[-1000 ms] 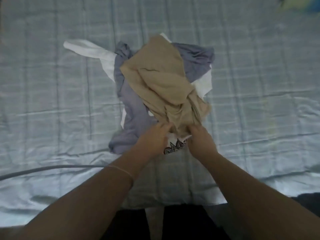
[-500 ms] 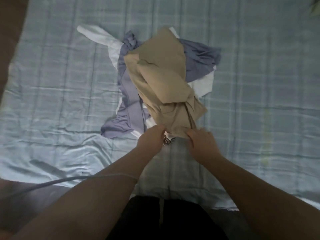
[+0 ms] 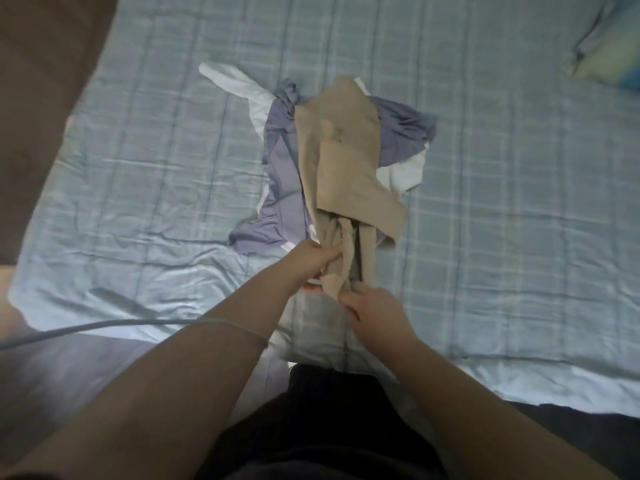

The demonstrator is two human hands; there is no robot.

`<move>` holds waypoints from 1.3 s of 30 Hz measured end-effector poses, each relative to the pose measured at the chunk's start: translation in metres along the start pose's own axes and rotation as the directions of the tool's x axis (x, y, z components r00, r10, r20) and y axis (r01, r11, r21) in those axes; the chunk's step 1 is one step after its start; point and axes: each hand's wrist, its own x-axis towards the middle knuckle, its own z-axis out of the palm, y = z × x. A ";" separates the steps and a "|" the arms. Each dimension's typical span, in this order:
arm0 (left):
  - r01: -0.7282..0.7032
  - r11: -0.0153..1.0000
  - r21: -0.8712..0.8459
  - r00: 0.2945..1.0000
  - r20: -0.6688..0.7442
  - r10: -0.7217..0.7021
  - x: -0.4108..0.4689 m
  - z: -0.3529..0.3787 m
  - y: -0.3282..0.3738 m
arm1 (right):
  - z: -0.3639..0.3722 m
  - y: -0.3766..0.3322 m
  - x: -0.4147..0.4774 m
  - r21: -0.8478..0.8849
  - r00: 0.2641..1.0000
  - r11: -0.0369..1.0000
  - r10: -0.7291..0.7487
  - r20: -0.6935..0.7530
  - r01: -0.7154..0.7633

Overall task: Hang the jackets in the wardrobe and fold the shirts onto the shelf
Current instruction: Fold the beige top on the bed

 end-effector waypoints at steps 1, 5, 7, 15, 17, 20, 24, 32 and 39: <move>-0.021 1.000 0.021 1.000 -0.016 0.021 -0.006 -0.007 -0.003 | -0.001 -0.009 0.001 -0.009 1.000 1.000 -0.003 0.016 0.003; -0.077 0.996 -0.055 0.992 -0.108 0.070 -0.033 -0.030 -0.013 | -0.004 -0.038 0.005 -0.090 0.999 0.995 -0.036 0.017 0.037; -0.068 0.997 -0.026 0.997 -0.025 0.068 -0.046 -0.038 -0.015 | -0.005 -0.054 0.007 -0.114 0.996 0.990 -0.083 0.030 0.086; -0.200 0.924 0.325 0.942 -0.197 0.273 -0.068 -0.065 -0.032 | 0.009 -0.100 0.002 -0.047 0.983 0.985 -0.165 0.075 0.168; -0.284 0.877 0.388 0.874 -0.272 0.403 -0.084 -0.085 -0.031 | 0.004 -0.103 0.002 -0.008 0.988 0.991 -0.134 0.081 0.135; -0.429 0.841 0.329 0.746 -0.395 0.536 -0.117 -0.118 -0.020 | -0.019 -0.108 0.008 0.061 0.991 0.991 -0.119 0.064 0.115; -0.569 0.822 0.008 0.761 -0.374 0.530 -0.174 -0.157 0.013 | -0.065 -0.126 0.021 0.119 0.997 0.992 -0.044 -0.057 0.050; -0.804 0.573 0.158 0.535 -0.229 0.814 -0.303 -0.181 0.106 | -0.146 -0.179 0.035 0.359 0.973 0.930 0.012 -0.232 0.074; -0.816 0.447 0.368 0.397 -0.206 0.894 -0.369 -0.202 0.146 | -0.201 -0.222 0.035 0.389 0.861 0.918 0.131 -0.491 0.082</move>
